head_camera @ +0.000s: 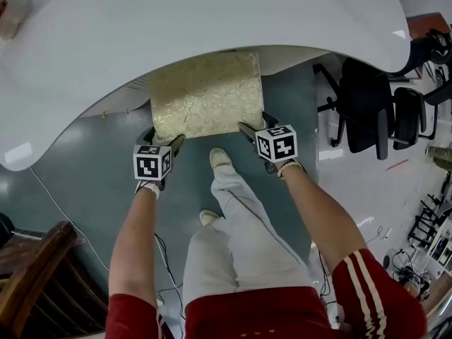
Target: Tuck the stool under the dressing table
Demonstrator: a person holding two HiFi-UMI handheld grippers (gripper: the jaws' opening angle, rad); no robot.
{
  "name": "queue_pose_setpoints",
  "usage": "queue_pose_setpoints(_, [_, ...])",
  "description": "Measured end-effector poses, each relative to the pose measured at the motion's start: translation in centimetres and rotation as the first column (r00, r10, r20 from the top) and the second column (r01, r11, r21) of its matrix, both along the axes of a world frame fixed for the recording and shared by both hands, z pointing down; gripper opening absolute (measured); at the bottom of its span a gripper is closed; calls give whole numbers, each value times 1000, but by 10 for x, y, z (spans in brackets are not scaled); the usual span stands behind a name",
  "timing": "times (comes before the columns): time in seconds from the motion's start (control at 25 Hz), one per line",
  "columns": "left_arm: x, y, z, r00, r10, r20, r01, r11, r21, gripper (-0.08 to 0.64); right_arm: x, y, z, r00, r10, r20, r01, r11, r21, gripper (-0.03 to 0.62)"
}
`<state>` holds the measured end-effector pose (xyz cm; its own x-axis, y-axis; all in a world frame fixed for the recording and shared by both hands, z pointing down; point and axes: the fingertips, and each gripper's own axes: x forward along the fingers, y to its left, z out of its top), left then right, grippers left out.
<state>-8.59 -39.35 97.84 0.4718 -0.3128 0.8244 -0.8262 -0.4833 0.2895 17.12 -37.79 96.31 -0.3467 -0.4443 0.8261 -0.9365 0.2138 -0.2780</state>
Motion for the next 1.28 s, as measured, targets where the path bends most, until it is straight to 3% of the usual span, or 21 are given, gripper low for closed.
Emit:
queue_pose_setpoints(0.24, [1, -49, 0, 999, -34, -38, 36, 998, 55, 399, 2, -54, 0, 1000, 1, -6, -1, 999, 51, 365])
queue_pose_setpoints(0.4, [10, -68, 2, 998, -46, -38, 47, 999, 26, 412, 10, -81, 0, 999, -10, -41, 11, 999, 42, 368])
queue_pose_setpoints(0.88, [10, -69, 3, 998, -12, -58, 13, 999, 33, 430, 10, -80, 0, 999, -12, -44, 15, 999, 49, 374])
queue_pose_setpoints(1.0, [9, -61, -6, 996, -49, -73, 50, 999, 5, 402, 10, -76, -8, 998, -16, -53, 18, 999, 39, 369])
queue_pose_setpoints(1.12, [8, -45, -24, 983, -115, -144, 111, 993, -37, 380, 3, -62, -24, 997, -66, -28, 67, 997, 25, 344])
queue_pose_setpoints(1.28, [-5, -30, -57, 976, -151, -157, 149, 988, -26, 376, -11, -48, -57, 997, -81, 10, 81, 996, 34, 348])
